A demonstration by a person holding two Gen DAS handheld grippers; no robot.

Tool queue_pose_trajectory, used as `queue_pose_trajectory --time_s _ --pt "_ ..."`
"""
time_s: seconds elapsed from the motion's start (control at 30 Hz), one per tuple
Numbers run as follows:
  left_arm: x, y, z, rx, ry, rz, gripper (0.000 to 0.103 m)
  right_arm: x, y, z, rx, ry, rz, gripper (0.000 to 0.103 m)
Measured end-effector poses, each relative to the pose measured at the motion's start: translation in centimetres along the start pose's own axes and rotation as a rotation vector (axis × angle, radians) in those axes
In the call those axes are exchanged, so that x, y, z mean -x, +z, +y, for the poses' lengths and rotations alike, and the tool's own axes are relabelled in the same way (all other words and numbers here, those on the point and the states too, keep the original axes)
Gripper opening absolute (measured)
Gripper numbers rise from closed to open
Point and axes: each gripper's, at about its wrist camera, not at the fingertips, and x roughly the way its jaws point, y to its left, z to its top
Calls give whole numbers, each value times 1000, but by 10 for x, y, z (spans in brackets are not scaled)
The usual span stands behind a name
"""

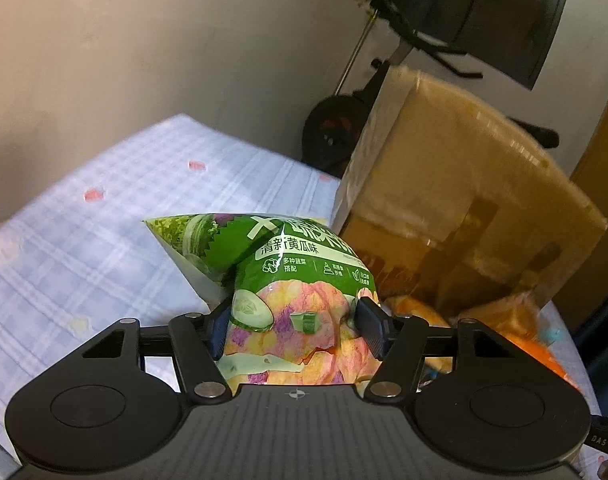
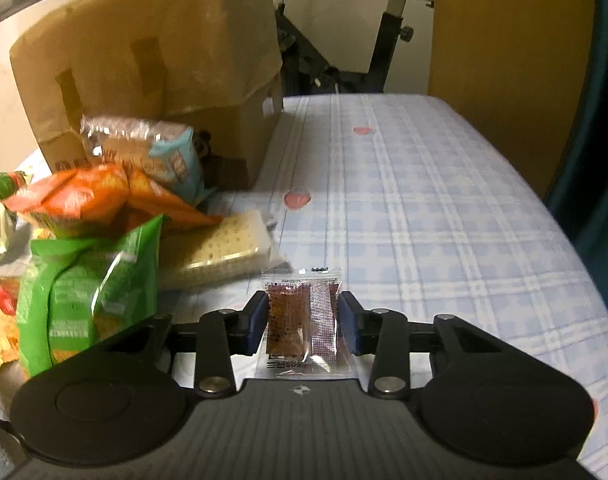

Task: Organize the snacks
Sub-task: 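Lift both snacks over the box and open both tools to drop them in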

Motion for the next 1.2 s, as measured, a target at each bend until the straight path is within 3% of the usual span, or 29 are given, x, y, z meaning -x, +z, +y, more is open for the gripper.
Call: queue_pose_trajectory --time_s 0.23,0.5,0.7,0.87,0.97,1.2 --pt "36 28 -11 -52 -37 -97 65 24 23 -8 -44 30 -82 41" --pt "71 67 -51 -145 -123 -269 66 71 80 0 -9 91 -294 41" --pt "63 91 -99 -215 -173 -353 66 87 131 22 68 161 -433 41" --pt "31 116 -145 -285 -237 -382 66 82 176 47 151 203 -541 41" --pt "7 127 -175 -343 -217 -403 66 59 201 57 150 229 -530 41" --pt "-54 139 -204 -397 -177 -309 66 -4 230 81 158 234 -432 41"
